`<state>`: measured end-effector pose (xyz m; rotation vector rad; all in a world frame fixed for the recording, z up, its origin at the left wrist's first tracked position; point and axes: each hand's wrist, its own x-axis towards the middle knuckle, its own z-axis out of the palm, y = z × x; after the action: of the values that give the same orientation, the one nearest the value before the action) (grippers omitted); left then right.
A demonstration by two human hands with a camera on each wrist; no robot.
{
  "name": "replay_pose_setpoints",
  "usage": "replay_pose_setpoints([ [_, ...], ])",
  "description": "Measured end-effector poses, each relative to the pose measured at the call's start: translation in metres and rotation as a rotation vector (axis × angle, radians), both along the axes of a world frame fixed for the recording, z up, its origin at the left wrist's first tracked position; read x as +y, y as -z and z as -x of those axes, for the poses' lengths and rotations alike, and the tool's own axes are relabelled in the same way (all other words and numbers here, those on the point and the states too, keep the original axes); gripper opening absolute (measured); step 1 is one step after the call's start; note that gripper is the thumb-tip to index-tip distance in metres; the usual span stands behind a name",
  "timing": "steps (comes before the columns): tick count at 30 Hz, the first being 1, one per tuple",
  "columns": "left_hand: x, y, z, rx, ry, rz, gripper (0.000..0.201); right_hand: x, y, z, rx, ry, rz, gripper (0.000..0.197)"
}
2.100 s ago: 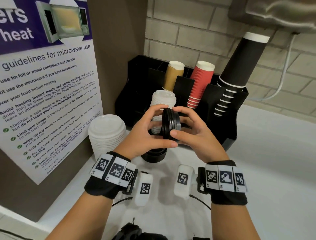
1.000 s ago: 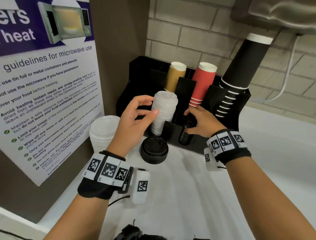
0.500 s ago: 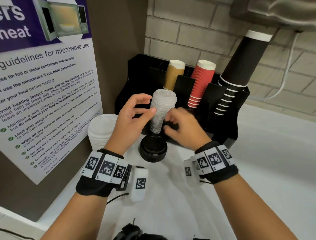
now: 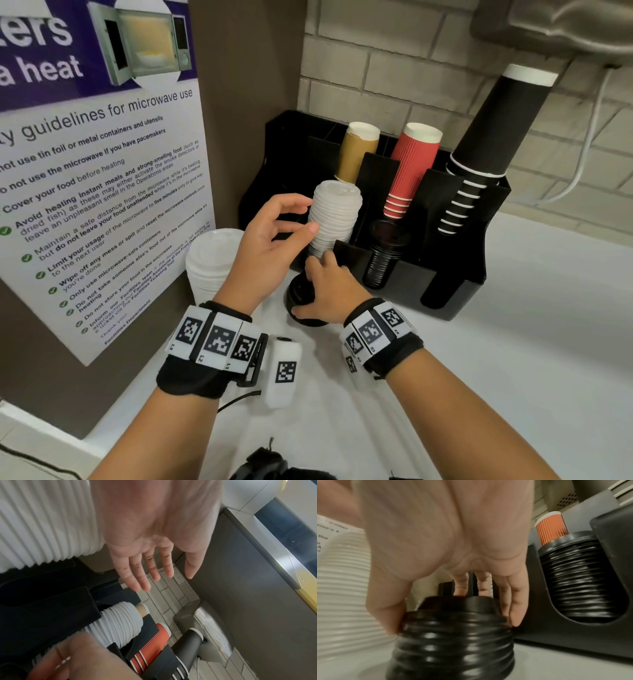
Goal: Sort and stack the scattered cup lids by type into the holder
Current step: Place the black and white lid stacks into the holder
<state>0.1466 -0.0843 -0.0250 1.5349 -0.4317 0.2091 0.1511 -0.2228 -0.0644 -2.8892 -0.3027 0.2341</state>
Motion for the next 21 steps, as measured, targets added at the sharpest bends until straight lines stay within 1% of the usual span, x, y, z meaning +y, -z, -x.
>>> replay_pose_setpoints([
  [4,0.001,-0.001,0.001,0.001,-0.003,0.007,0.028,0.0,-0.001,0.0,-0.031,-0.002,-0.023,0.067],
  [8,0.001,-0.004,0.002,-0.017,-0.008,0.015,0.028,-0.008,-0.01,0.004,-0.093,0.001,-0.118,0.06],
  [10,0.0,-0.005,0.003,-0.023,-0.013,0.023,0.029,-0.017,-0.02,0.008,-0.117,0.03,-0.24,0.057],
  [13,-0.003,-0.005,0.006,-0.025,-0.016,0.016,0.03,-0.031,-0.039,0.013,-0.198,0.11,-0.544,0.051],
  [14,-0.004,-0.004,0.007,-0.012,0.003,-0.001,0.034,-0.034,-0.045,0.016,-0.223,0.129,-0.66,0.049],
  [15,-0.005,-0.003,0.007,0.016,0.049,-0.026,0.043,-0.036,-0.051,0.019,-0.232,0.135,-0.769,0.047],
  [16,-0.006,-0.001,0.007,0.052,0.117,-0.057,0.056,-0.038,-0.055,0.024,-0.219,0.13,-0.858,0.046],
  [18,-0.006,0.003,0.007,0.127,0.269,-0.087,0.083,-0.04,-0.062,0.033,-0.134,0.099,-0.993,0.047],
  [20,-0.007,0.005,0.009,0.163,0.377,-0.071,0.093,-0.042,-0.066,0.04,-0.047,0.064,-1.119,0.049],
  [21,-0.008,0.005,0.01,0.162,0.403,-0.07,0.096,-0.042,-0.066,0.042,-0.027,0.055,-1.163,0.049],
])
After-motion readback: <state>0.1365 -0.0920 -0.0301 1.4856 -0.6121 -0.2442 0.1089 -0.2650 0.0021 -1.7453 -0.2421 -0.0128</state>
